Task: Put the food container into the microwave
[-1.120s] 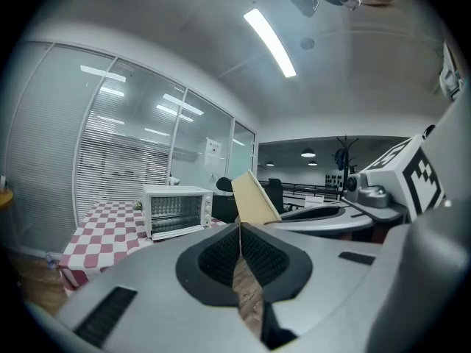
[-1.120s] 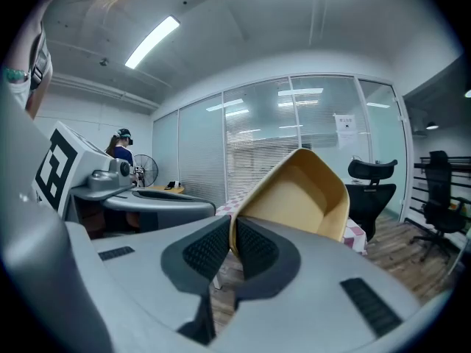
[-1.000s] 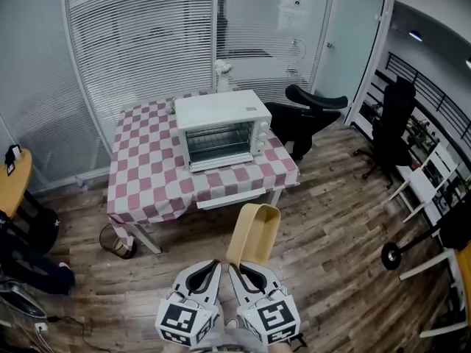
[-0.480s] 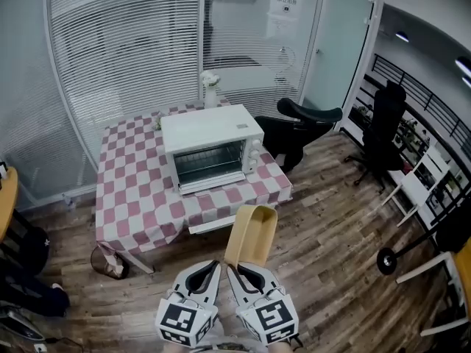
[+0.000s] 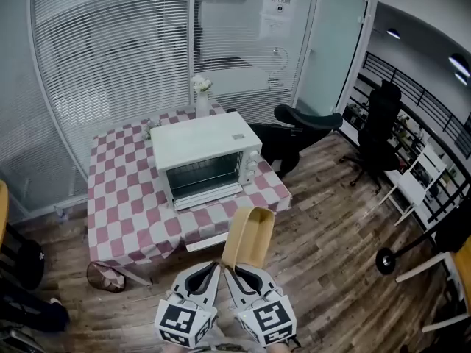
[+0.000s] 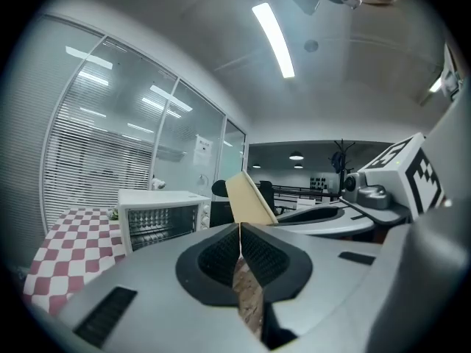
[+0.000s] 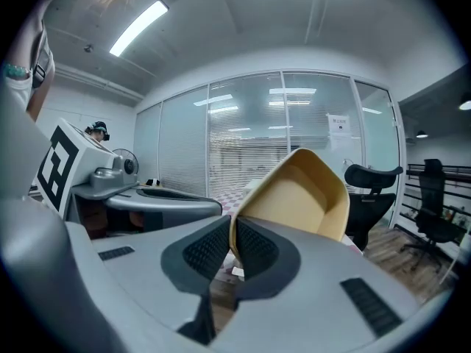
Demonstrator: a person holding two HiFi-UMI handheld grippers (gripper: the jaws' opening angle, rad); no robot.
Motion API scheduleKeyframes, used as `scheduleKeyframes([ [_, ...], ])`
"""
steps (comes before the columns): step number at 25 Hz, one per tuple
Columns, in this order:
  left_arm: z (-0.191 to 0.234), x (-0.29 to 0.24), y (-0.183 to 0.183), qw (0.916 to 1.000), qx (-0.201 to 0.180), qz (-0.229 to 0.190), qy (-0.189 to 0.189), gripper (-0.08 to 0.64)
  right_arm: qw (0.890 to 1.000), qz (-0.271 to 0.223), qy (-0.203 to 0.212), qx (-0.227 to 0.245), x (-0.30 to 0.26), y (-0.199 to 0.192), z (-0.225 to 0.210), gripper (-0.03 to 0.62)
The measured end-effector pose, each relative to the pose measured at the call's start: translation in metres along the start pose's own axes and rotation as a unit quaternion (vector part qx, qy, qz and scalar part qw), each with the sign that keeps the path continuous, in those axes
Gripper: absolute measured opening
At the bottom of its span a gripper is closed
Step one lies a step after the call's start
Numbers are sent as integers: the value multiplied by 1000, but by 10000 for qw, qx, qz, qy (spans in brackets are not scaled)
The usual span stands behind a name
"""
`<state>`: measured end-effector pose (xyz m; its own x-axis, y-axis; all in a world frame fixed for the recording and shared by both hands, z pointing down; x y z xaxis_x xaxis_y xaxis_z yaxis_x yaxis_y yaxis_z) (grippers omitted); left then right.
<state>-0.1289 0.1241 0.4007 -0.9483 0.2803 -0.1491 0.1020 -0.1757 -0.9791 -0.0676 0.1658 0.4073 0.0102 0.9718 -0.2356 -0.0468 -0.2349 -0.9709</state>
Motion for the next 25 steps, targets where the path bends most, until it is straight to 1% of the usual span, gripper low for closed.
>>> scheduleKeyframes([
  [5, 22, -6, -1, 10000, 37, 42, -61, 14, 10000, 72, -31, -15, -23, -1, 1, 14],
  [8, 34, -8, -2, 10000, 40, 33, -79, 14, 9998, 196, -40, -16, -34, 1, 3, 14],
  [12, 48, -9, -6, 9999, 53, 91, -75, 14, 9999, 139, -53, -36, -47, -1, 4, 14],
  [16, 57, -12, -5, 9999, 89, 122, -82, 14, 9998, 204, -26, -68, -58, -1, 4, 14],
  [20, 66, -16, -2, 9999, 102, 119, 27, 14, 9996, 231, 108, -87, -71, -1, 3, 14],
  [25, 81, -34, 1, 9993, 155, 124, 325, 14, 9990, 195, 386, -58, -95, 5, -14, 14],
])
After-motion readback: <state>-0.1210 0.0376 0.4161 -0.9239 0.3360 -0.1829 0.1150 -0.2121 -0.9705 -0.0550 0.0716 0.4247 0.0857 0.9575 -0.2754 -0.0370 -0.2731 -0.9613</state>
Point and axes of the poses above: the fingertips, and each gripper's own axes: x backward along the fingers, z to its left, y out of its top, the point moved 4 cm from there along x, backward along the fingers, and after that the axes turned 6 degrees about -y, right-handed, at the moved point
